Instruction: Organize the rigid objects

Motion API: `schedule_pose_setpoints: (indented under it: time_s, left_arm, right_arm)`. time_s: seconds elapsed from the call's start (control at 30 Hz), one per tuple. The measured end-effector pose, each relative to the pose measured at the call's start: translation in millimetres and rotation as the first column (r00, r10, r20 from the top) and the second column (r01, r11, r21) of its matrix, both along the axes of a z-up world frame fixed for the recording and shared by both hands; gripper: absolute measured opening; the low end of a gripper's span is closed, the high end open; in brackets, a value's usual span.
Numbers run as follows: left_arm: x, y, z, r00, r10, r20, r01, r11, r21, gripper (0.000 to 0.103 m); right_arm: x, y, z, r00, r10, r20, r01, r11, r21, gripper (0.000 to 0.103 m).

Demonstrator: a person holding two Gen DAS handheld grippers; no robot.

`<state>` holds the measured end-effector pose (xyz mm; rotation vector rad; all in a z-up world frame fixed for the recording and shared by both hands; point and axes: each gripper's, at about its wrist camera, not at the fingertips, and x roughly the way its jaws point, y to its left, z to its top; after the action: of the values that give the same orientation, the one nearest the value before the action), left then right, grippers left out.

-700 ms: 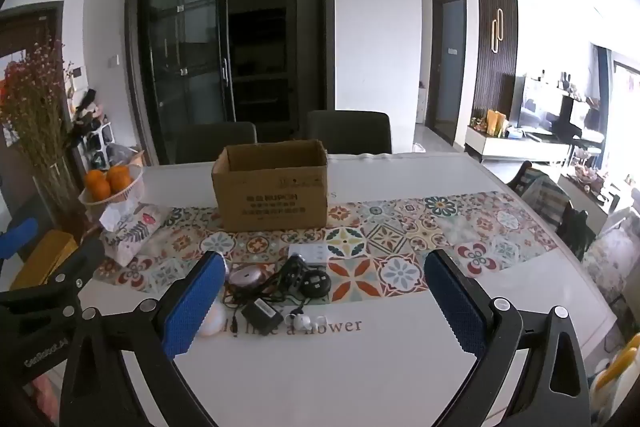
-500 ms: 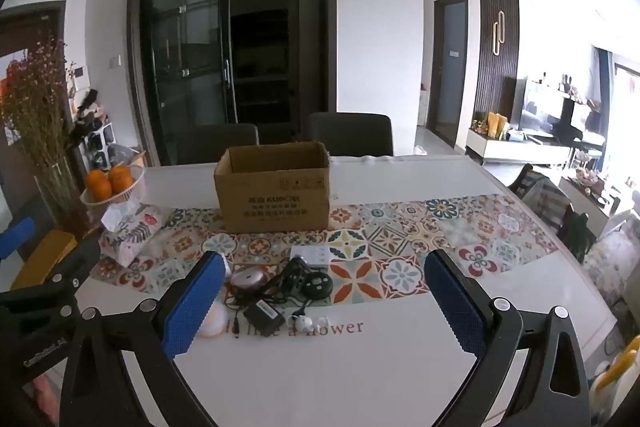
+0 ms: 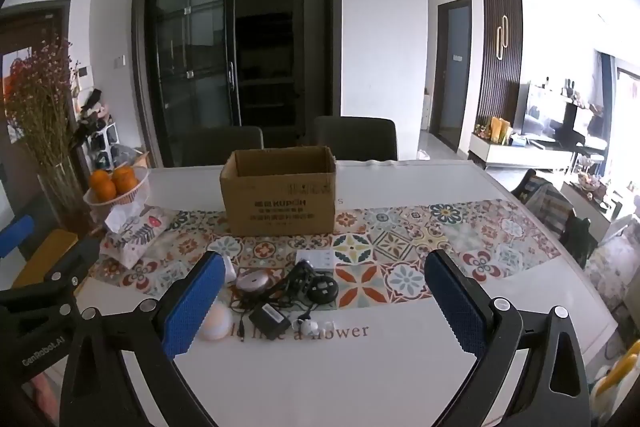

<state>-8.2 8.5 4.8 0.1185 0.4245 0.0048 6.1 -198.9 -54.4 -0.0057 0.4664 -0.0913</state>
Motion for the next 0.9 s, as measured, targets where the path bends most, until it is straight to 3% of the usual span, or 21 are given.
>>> schedule_pose_setpoints:
  time_s: [0.9]
  left_arm:
    - [-4.7,1.2,4.2,1.000,-0.013,0.004,0.013,1.000,-0.001,0.103]
  right_arm:
    - [-1.6,-1.0,2.1,1.000,-0.001,0.001,0.001,1.000,-0.003,0.101]
